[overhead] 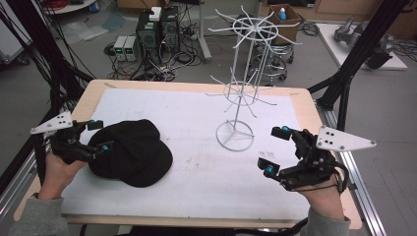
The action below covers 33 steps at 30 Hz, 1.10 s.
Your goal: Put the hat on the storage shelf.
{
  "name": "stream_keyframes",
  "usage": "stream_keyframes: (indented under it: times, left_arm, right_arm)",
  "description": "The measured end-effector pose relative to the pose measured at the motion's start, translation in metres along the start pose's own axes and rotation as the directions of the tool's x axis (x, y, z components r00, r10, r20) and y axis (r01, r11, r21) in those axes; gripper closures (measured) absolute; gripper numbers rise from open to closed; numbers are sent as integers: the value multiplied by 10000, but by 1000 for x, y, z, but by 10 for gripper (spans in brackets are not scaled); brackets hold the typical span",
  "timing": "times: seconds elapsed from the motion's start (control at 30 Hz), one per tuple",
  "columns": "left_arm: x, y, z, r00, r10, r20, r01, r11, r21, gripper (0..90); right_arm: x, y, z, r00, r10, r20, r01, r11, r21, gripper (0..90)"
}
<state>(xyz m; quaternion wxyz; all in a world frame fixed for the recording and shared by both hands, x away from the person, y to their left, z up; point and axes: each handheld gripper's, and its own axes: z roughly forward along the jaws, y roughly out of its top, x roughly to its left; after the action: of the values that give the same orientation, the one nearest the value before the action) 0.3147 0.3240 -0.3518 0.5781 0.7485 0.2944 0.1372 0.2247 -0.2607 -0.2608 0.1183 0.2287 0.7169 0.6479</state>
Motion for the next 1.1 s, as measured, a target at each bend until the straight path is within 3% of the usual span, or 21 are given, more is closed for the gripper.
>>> stream_keyframes:
  times: [0.2, 0.43, 0.53, 0.77, 0.83, 1.1]
  left_arm:
    - [20, 0, -3, 9999, -131, 99, 130, 9998, 142, 18]
    - [41, -5, 3, 9978, -651, 144, 643, 9966, 523, 19]
    - [42, -7, 8, 9988, -492, 25, 489, 9967, 645, 29]
    - [56, -11, 12, 9949, -999, -168, 1007, 9932, 589, 29]
    - [60, -13, 13, 9925, -1219, -38, 1219, 9907, 601, 29]
    - [60, -15, 15, 9927, -1198, -146, 1206, 9888, 879, 32]
  right_arm:
    - [-2, -1, 4, 10000, 67, 17, -67, 9999, 150, 25]
    - [-5, -3, 17, 9998, 79, -192, -66, 9979, 648, 25]
    - [-4, -2, 20, 9996, 21, -270, -2, 9975, 702, 25]
    - [-3, -1, 20, 9993, -36, -384, 61, 9979, 645, 25]
    - [-4, -1, 19, 9994, -22, -335, 42, 9982, 594, 25]
    - [-4, -1, 18, 9994, -16, -343, 37, 9981, 618, 25]
